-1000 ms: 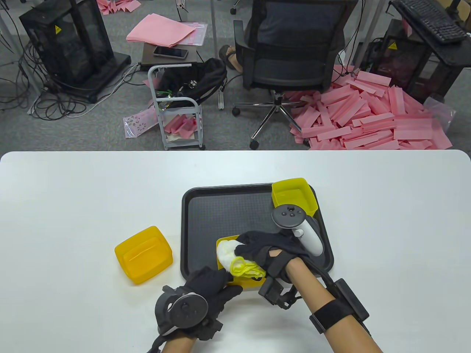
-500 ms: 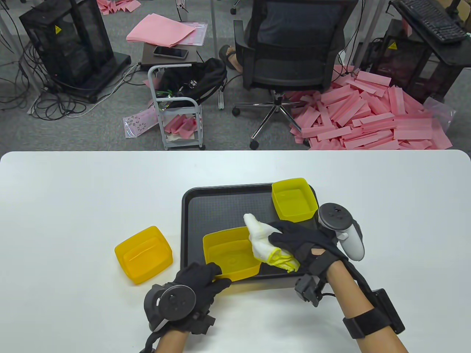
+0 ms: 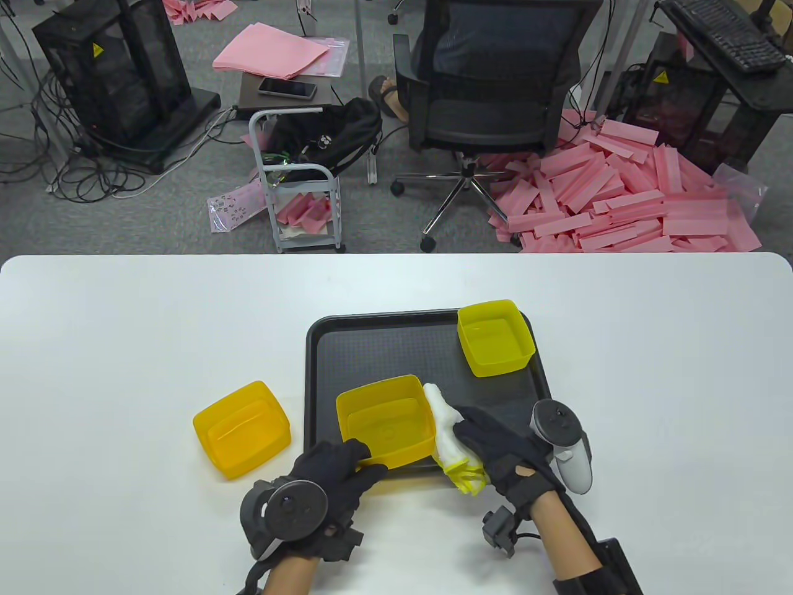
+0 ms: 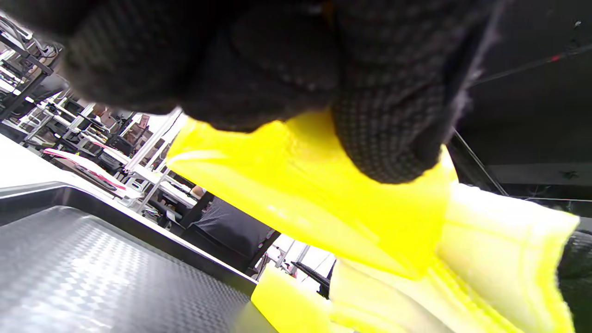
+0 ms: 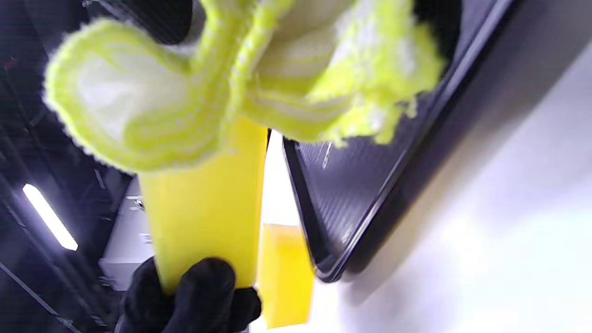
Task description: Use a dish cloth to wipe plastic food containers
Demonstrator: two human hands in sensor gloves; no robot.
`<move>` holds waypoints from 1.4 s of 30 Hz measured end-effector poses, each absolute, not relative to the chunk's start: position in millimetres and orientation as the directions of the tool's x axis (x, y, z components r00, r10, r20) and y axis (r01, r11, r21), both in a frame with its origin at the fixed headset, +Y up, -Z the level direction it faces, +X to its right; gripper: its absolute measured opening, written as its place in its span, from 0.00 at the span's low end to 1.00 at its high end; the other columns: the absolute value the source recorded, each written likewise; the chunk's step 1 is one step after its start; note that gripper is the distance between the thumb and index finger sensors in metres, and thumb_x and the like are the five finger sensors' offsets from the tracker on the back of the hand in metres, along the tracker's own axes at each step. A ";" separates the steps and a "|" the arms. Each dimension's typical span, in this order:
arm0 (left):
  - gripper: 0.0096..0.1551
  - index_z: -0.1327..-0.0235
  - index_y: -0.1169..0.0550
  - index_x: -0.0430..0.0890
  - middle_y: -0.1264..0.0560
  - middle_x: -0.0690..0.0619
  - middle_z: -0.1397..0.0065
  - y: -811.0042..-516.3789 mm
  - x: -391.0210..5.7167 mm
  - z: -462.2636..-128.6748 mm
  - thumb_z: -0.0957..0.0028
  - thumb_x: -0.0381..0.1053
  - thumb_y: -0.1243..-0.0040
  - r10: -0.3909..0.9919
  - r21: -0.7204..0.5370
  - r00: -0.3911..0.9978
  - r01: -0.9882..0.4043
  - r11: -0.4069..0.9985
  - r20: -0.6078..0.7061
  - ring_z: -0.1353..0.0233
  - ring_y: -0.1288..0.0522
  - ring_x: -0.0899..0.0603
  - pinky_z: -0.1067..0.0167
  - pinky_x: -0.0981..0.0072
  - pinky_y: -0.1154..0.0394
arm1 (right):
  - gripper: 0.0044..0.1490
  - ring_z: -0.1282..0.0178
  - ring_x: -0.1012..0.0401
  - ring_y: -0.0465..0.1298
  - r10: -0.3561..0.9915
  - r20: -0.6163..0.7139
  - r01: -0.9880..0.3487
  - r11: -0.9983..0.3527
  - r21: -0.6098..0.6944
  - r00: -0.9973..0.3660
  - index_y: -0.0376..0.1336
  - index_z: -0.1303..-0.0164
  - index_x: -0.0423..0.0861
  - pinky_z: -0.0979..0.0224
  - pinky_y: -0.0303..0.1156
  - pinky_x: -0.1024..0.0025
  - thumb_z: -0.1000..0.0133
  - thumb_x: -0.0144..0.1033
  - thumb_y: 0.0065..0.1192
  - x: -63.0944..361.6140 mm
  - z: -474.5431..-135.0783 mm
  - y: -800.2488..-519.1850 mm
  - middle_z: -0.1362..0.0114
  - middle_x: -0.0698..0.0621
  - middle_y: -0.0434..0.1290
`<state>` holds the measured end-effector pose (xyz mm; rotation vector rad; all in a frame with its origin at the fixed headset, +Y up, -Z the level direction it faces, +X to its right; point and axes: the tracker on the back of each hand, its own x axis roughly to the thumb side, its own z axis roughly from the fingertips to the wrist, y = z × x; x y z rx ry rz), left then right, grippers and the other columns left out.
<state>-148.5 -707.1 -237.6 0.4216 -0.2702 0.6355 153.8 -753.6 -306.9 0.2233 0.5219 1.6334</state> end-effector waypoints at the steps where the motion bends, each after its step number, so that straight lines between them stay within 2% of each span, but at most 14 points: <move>1: 0.25 0.62 0.12 0.50 0.13 0.54 0.73 -707.9 -148.9 -238.0 0.64 0.65 0.24 0.518 0.294 0.773 -0.625 0.723 0.367 0.66 0.15 0.45 0.66 0.54 0.17 | 0.37 0.30 0.41 0.70 0.985 -0.143 -0.894 -0.024 0.448 -0.099 0.49 0.16 0.47 0.34 0.75 0.51 0.31 0.56 0.43 151.0 -304.8 -759.7 0.17 0.43 0.60; 4: 0.24 0.62 0.12 0.50 0.13 0.54 0.73 -708.8 -146.2 -237.9 0.64 0.64 0.24 0.501 0.284 0.778 -0.613 0.737 0.380 0.66 0.15 0.45 0.66 0.54 0.17 | 0.42 0.25 0.39 0.66 0.992 -0.105 -0.884 -0.007 0.467 -0.064 0.44 0.14 0.45 0.30 0.72 0.47 0.31 0.60 0.38 144.6 -300.3 -767.7 0.13 0.40 0.53; 8: 0.24 0.62 0.12 0.50 0.13 0.54 0.73 -707.5 -137.9 -236.7 0.63 0.64 0.25 0.475 0.267 0.776 -0.603 0.752 0.416 0.65 0.15 0.45 0.66 0.54 0.17 | 0.47 0.22 0.37 0.61 0.993 -0.033 -0.874 -0.082 0.479 -0.111 0.34 0.12 0.41 0.28 0.69 0.44 0.32 0.61 0.30 139.3 -293.7 -768.5 0.12 0.35 0.45; 11: 0.23 0.62 0.12 0.50 0.14 0.54 0.73 -706.4 -134.2 -235.5 0.63 0.64 0.25 0.477 0.246 0.753 -0.620 0.745 0.453 0.65 0.15 0.45 0.65 0.54 0.18 | 0.48 0.22 0.37 0.61 0.991 0.014 -0.885 -0.124 0.448 -0.131 0.29 0.12 0.43 0.28 0.70 0.46 0.33 0.62 0.25 141.1 -292.5 -768.6 0.12 0.36 0.43; 14: 0.23 0.61 0.12 0.50 0.14 0.54 0.73 -703.3 -130.2 -232.9 0.62 0.64 0.25 0.480 0.232 0.719 -0.647 0.726 0.503 0.65 0.15 0.45 0.65 0.54 0.18 | 0.46 0.23 0.37 0.62 0.995 0.022 -0.899 -0.093 0.428 -0.093 0.24 0.13 0.52 0.29 0.70 0.46 0.33 0.63 0.25 147.5 -293.8 -765.8 0.11 0.36 0.44; 18: 0.23 0.61 0.12 0.51 0.14 0.54 0.72 -697.1 -122.9 -227.8 0.62 0.64 0.26 0.471 0.213 0.678 -0.671 0.710 0.565 0.64 0.15 0.44 0.64 0.53 0.18 | 0.42 0.24 0.39 0.64 0.998 0.038 -0.919 -0.054 0.391 -0.042 0.32 0.11 0.61 0.31 0.72 0.49 0.33 0.66 0.26 157.0 -296.5 -764.5 0.11 0.37 0.46; 25: 0.23 0.61 0.13 0.51 0.14 0.54 0.72 -695.3 -116.2 -224.3 0.62 0.64 0.26 0.476 0.149 0.607 -0.703 0.696 0.636 0.64 0.15 0.44 0.64 0.53 0.18 | 0.40 0.28 0.39 0.68 0.991 -0.049 -0.901 0.130 0.414 0.121 0.47 0.11 0.62 0.34 0.75 0.51 0.32 0.69 0.30 169.1 -304.2 -773.3 0.14 0.40 0.56; 29: 0.23 0.60 0.13 0.51 0.14 0.54 0.71 -693.5 -114.9 -224.5 0.61 0.64 0.27 0.512 0.078 0.538 -0.736 0.672 0.670 0.64 0.15 0.44 0.64 0.54 0.18 | 0.38 0.28 0.39 0.69 0.956 -0.138 -0.824 0.292 0.486 0.257 0.55 0.14 0.61 0.35 0.75 0.50 0.31 0.69 0.36 173.3 -309.1 -778.4 0.15 0.40 0.60; 33: 0.23 0.60 0.13 0.50 0.14 0.53 0.71 -692.8 -112.4 -223.2 0.61 0.63 0.27 0.550 0.009 0.469 -0.766 0.642 0.691 0.63 0.16 0.44 0.63 0.53 0.18 | 0.38 0.28 0.38 0.68 0.915 -0.240 -0.716 0.404 0.569 0.325 0.57 0.15 0.60 0.35 0.74 0.49 0.31 0.70 0.38 172.8 -311.6 -783.3 0.15 0.40 0.60; 42: 0.23 0.59 0.13 0.51 0.14 0.54 0.70 -688.8 -100.3 -217.5 0.60 0.63 0.28 0.595 -0.127 0.334 -0.790 0.600 0.731 0.62 0.16 0.44 0.62 0.53 0.18 | 0.38 0.28 0.37 0.68 0.858 -0.347 -0.544 0.510 0.666 0.379 0.59 0.16 0.58 0.35 0.75 0.50 0.31 0.68 0.41 162.9 -308.4 -790.5 0.14 0.39 0.60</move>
